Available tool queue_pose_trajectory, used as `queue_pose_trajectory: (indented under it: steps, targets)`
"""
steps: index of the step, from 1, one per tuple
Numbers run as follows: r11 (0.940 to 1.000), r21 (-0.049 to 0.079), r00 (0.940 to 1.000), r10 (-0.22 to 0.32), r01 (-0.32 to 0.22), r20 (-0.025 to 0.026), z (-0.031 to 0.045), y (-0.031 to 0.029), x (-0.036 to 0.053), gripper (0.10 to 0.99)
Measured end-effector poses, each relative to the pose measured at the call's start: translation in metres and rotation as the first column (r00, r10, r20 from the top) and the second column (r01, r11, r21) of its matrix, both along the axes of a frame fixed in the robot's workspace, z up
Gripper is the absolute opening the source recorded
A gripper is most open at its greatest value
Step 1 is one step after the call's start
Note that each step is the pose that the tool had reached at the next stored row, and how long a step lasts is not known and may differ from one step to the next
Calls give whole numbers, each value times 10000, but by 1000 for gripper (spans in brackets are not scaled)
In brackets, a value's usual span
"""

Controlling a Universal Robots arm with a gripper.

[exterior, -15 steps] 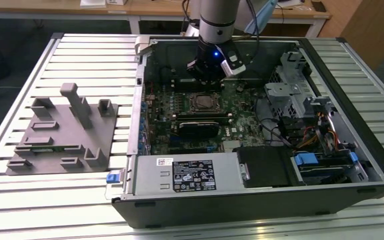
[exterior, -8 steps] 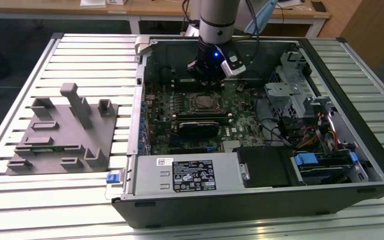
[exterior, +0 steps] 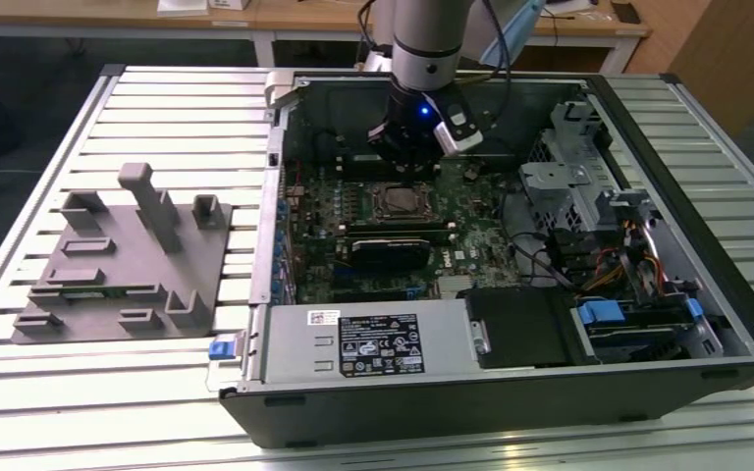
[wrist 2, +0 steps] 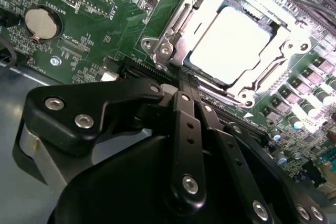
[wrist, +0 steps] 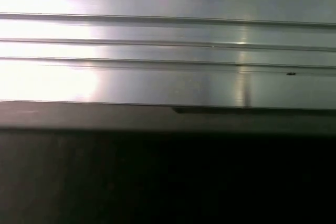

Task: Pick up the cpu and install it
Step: 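Install the first cpu locking lever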

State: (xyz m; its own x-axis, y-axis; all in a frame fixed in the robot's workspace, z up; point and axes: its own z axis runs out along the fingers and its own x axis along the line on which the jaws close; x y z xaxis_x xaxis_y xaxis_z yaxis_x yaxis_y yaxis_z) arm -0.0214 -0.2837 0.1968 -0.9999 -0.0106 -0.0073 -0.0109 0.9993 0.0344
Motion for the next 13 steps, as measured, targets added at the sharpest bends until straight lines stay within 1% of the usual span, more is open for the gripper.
queue_pose_trajectory:
  steps: [4, 6, 9, 13]
  targets:
    - [10000, 0, 10000, 0, 0, 2, -1, 1, 1, 106]
    - [10000, 14, 10000, 1, -1, 12, 20, 3, 3, 106]
    - [10000, 3, 10000, 1, -1, 4, 80, 1, 2, 106]
    - [10000, -6, 10000, 2, -2, 3, 83, 1, 5, 106]
